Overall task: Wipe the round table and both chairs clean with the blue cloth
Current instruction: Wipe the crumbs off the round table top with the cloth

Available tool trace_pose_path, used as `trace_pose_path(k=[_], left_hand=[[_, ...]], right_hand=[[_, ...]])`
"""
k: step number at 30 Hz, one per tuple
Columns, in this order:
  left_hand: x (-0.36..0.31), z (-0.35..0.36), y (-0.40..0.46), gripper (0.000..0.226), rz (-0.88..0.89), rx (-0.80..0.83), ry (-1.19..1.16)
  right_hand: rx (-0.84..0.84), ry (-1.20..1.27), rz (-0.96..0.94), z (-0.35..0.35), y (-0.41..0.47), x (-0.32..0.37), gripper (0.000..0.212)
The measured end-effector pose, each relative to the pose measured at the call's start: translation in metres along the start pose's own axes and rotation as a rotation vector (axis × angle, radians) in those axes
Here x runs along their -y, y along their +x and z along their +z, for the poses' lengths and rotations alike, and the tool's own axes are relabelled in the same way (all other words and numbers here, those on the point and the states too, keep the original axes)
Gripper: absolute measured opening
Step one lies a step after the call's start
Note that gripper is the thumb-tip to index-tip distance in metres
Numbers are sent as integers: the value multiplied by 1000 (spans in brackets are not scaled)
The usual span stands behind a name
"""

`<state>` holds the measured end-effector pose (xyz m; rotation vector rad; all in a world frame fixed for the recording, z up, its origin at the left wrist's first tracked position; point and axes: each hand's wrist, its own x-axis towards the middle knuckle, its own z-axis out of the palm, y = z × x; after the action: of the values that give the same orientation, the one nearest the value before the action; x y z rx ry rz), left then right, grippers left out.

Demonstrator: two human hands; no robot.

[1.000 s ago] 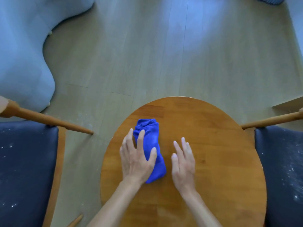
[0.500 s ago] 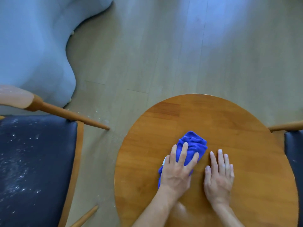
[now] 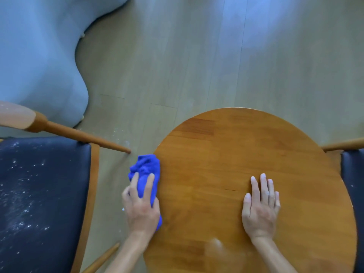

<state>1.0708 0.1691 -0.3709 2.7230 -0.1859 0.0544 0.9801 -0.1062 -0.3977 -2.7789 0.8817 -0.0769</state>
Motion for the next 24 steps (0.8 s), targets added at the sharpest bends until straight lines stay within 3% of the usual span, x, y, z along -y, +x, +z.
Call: trace_pose_path(k=[5, 8, 11, 14, 17, 20, 22, 24], left_hand=[[-84, 30, -84, 58, 348, 207, -28], [-130, 45, -91, 62, 471, 336, -69], [-134, 51, -68, 75, 422, 349, -41], [-129, 38, -50, 68, 357, 407, -180], [-105, 14, -28, 57, 226, 343, -453], [-52, -12, -10, 54, 65, 306, -323], [-21, -22, -14, 56, 11, 374, -204], [-8, -24, -23, 55, -19, 469, -289]], right_hand=[[17, 27, 4, -2, 1, 1, 52], [30, 176, 23, -5, 6, -3, 53], [66, 462, 115, -18, 11, -2, 63], [1, 559, 137, -36, -2, 20, 63], [-29, 476, 113, -40, -37, 63, 59], [38, 349, 203, -24, -61, 103, 68], [45, 273, 285, -12, -61, 123, 70], [45, 218, 305, -7, -59, 136, 64]])
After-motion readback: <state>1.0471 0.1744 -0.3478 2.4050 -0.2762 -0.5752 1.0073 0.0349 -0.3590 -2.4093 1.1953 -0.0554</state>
